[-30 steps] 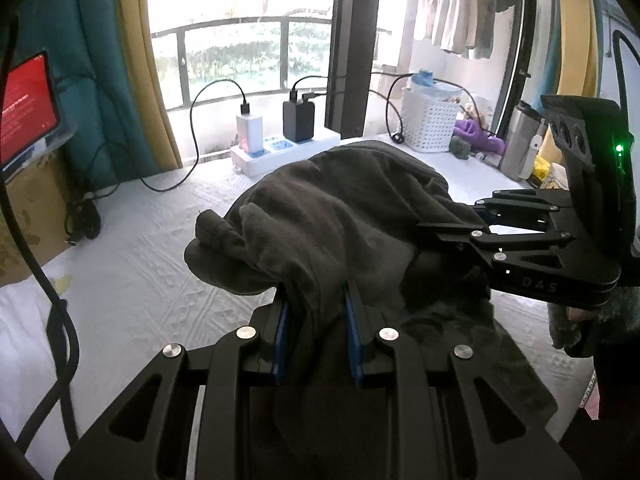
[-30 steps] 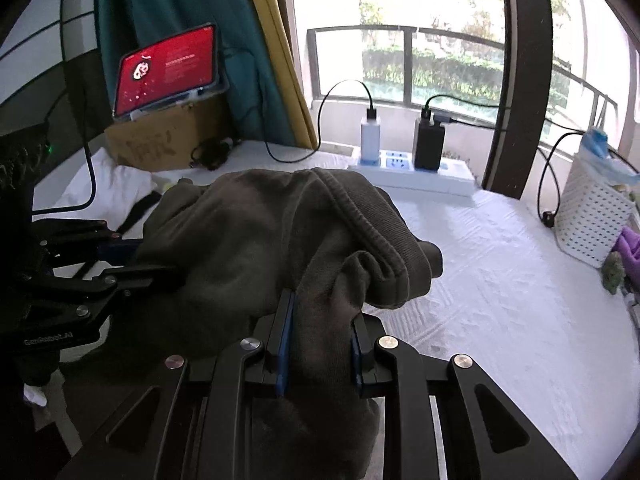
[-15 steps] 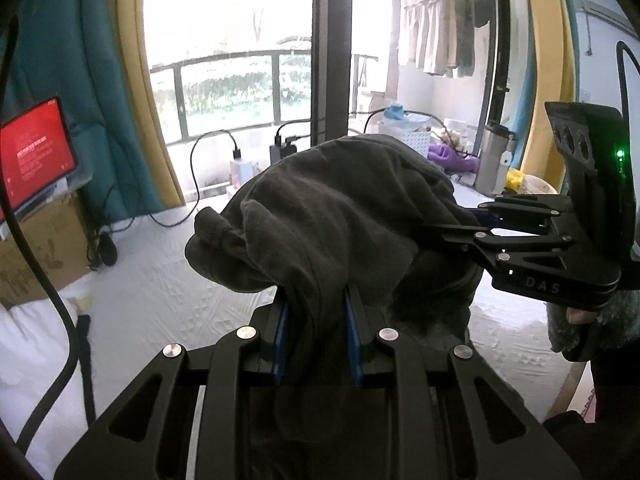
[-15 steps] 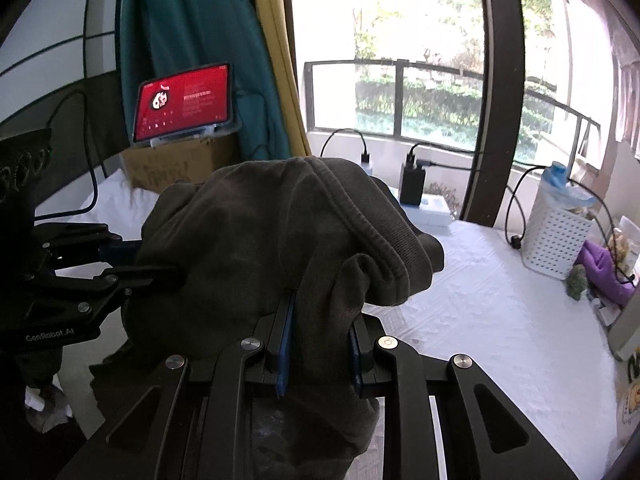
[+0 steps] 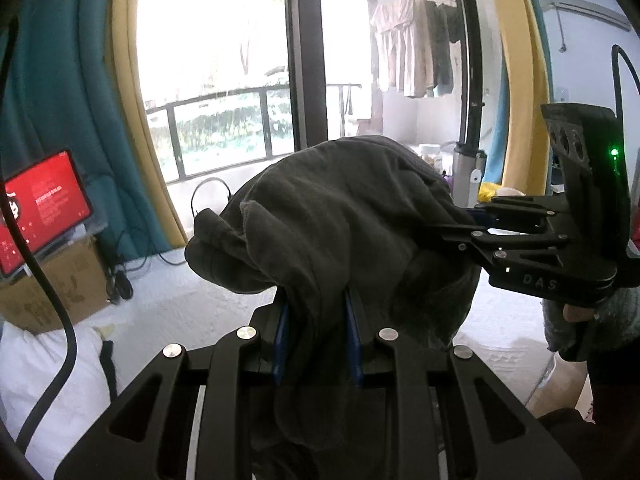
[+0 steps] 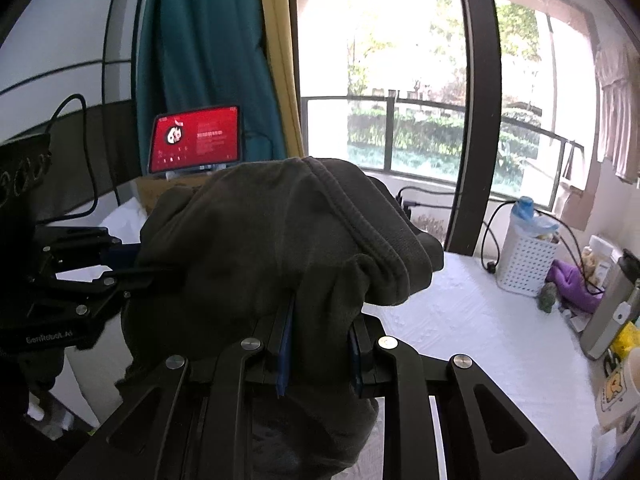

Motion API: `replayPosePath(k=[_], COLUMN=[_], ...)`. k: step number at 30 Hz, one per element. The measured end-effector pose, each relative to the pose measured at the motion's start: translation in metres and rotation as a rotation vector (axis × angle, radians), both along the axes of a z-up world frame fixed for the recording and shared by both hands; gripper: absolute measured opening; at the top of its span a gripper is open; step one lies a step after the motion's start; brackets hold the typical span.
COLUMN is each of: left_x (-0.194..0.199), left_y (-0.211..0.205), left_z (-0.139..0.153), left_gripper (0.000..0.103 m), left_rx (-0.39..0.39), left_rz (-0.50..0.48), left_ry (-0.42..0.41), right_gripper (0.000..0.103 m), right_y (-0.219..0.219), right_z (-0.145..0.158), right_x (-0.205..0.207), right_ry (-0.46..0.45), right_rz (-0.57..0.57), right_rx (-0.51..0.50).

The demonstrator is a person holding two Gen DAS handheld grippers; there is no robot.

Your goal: Fold small clothes

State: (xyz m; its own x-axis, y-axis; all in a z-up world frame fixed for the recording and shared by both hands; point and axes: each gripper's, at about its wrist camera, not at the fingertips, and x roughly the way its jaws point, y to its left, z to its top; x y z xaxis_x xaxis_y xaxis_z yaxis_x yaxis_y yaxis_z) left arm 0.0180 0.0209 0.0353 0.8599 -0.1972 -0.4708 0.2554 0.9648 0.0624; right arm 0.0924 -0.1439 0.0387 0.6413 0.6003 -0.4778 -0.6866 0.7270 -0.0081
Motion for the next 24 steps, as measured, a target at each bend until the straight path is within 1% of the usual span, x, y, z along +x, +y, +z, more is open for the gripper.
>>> replayPosePath(k=[8,14,19,24], left_x=[-0.033,-0.059,-0.084,-0.103], left_y=[0.002,0.012,0.021,0.035], left_z=[0.022,0.040,0.057,0.066], left_gripper=[0.023,0.023,0.023,0.023], left_rx=[0.017,0.007,0.027,0.037], left_rz=[0.002,0.015,0.041,0.077], left_ry=[-0.093,-0.178,-0.247,-0.285], right_gripper=[0.023,0.023,0.023,0.023], right_y=[-0.002,0.001,0.011,0.026], right_z=[0.030,0.063,0.088,0.103], right_x=[-0.036,-0.068,-0.093,-0.112], right_ry=[-0.085,-0.174,-0.253,-0.298], right_rz=[0.012,0.036,0.076,0.122], right_rx=[0.014,0.034,0.045,0.053])
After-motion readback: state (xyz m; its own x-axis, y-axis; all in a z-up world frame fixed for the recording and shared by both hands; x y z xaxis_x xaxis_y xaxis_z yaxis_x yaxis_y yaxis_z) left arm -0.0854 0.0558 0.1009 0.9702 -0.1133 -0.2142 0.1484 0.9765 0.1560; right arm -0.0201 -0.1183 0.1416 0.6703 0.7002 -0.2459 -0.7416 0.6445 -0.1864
